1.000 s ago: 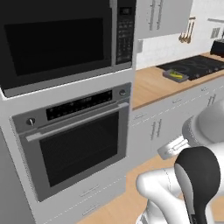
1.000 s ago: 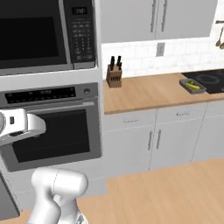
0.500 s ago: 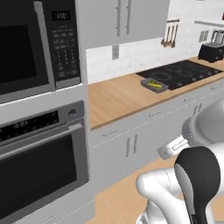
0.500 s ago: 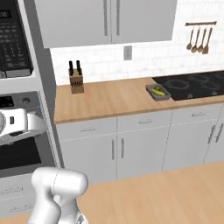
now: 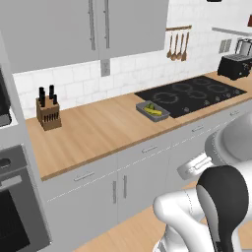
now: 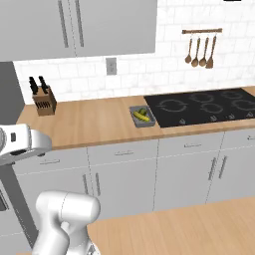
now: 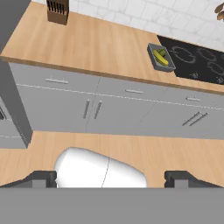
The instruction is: Take the meat container that has the fish and place it on the second highest rack of the freezer. Then take the vegetable container that has the lime and cucumber and place it on the highest rack of the freezer.
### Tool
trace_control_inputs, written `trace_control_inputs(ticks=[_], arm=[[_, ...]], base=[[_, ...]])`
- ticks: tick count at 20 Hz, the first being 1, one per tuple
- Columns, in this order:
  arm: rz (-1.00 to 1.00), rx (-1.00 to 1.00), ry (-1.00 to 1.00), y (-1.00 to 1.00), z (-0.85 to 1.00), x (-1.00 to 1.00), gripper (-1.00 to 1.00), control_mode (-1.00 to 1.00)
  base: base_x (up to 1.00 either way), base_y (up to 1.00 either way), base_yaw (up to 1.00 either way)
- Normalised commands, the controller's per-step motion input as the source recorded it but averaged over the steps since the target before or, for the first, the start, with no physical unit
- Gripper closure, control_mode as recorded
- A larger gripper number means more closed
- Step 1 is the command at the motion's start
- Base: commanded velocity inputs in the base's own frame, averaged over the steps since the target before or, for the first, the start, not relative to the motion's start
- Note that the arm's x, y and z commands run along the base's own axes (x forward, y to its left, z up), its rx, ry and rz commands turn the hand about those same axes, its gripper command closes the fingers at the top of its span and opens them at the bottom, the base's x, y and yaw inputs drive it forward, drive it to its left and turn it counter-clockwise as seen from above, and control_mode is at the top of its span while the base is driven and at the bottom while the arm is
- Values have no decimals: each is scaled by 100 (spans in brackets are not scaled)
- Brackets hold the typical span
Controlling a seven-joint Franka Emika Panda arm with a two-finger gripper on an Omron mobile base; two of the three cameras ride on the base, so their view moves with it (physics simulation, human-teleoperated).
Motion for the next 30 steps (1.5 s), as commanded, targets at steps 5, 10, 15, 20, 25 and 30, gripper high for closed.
trace_control_inputs(ticks=[5, 10, 15, 20, 25, 30], arm=[[0, 0, 0, 0, 0, 0, -100, 100], [0, 0, 0, 0, 0, 0, -100, 100], [0, 0, 0, 0, 0, 0, -100, 100], [0, 0, 0, 0, 0, 0, -100, 100], [0, 0, 0, 0, 0, 0, -100, 100], [0, 0, 0, 0, 0, 0, -100, 100]], base=[[91, -71, 19], [67, -60, 18], [62, -2, 18], [40, 0, 30], [52, 0, 33], [52, -19, 26]])
